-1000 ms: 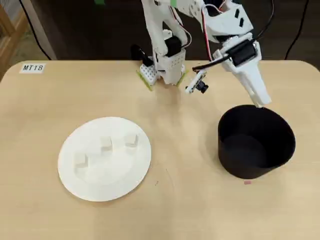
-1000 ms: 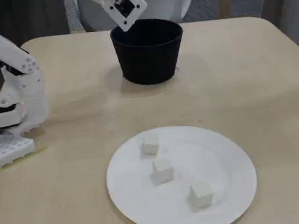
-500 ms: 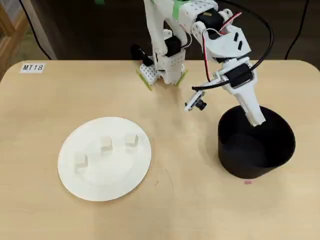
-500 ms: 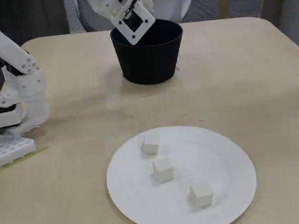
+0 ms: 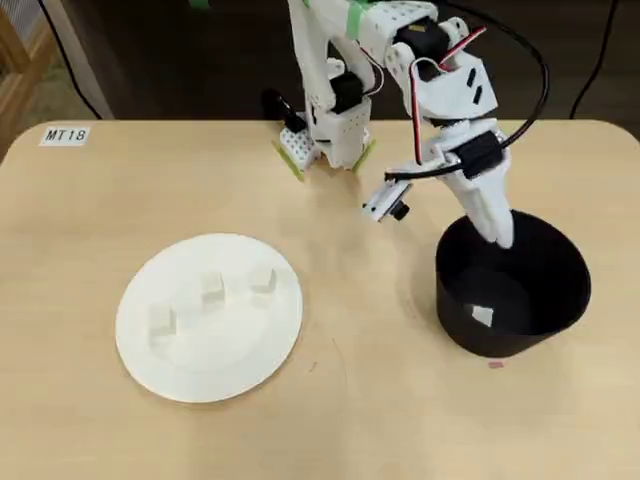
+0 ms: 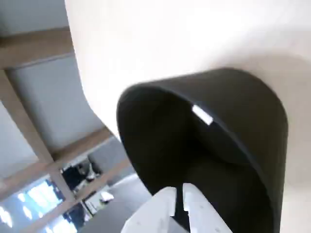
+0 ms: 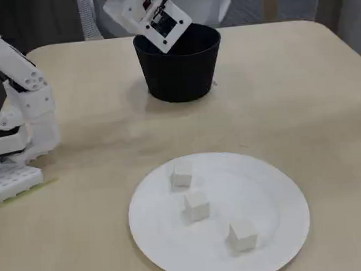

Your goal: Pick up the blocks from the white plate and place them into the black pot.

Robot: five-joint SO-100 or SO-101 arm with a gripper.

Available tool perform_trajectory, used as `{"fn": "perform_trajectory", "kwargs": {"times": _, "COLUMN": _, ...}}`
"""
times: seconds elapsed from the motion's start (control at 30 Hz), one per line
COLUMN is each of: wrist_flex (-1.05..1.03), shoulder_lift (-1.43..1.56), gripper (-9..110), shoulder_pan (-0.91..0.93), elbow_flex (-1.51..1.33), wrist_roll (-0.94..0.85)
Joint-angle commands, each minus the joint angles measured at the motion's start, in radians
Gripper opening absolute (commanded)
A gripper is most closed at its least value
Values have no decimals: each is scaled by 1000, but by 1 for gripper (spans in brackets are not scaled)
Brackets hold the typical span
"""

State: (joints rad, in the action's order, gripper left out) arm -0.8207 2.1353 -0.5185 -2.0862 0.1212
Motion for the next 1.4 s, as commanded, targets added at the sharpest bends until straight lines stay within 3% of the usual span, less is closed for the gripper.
{"fn": "perform_trajectory", "kwargs": {"times": 0.0, "wrist_flex": -107, "shoulder_lift": -21, "gripper": -2, "shoulder_pan": 153, "elbow_flex": 138, "wrist_roll": -87}}
{"fn": "perform_trajectory", "kwargs": {"times": 0.23, "wrist_flex": -422, "shoulder_lift": -256, "gripper": -2, "shoulder_pan": 584, "elbow_flex": 491, "wrist_roll": -183}}
{"fn": "perform_trajectory", "kwargs": {"times": 0.57, "wrist_flex": -465, "shoulder_lift": -509, "gripper": -2, "shoulder_pan": 927, "elbow_flex": 532, "wrist_roll": 178}}
{"fn": "perform_trajectory", "kwargs": {"times": 0.73, "wrist_flex": -492, "shoulder_lift": -618, "gripper": -2, "shoulder_pan": 1031, "elbow_flex": 620, "wrist_roll": 362}}
{"fn": "perform_trajectory", "kwargs": {"times": 0.93, "wrist_flex": -666, "shoulder_lift": -868, "gripper": -2, "shoulder_pan": 1124, "elbow_flex": 999, "wrist_roll": 459}}
{"fn": "perform_trajectory", "kwargs": {"times": 1.07, "wrist_flex": -775, "shoulder_lift": -1025, "gripper": -2, "shoulder_pan": 1137, "elbow_flex": 1238, "wrist_roll": 515}}
{"fn": "perform_trajectory", "kwargs": {"times": 1.23, "wrist_flex": -787, "shoulder_lift": -1080, "gripper": -2, "shoulder_pan": 1104, "elbow_flex": 1302, "wrist_roll": 595}}
{"fn": "perform_trajectory", "kwargs": {"times": 1.3, "wrist_flex": -795, "shoulder_lift": -1094, "gripper": 10, "shoulder_pan": 1089, "elbow_flex": 1321, "wrist_roll": 612}}
{"fn": "perform_trajectory", "kwargs": {"times": 1.37, "wrist_flex": -799, "shoulder_lift": -1103, "gripper": 15, "shoulder_pan": 1077, "elbow_flex": 1336, "wrist_roll": 626}}
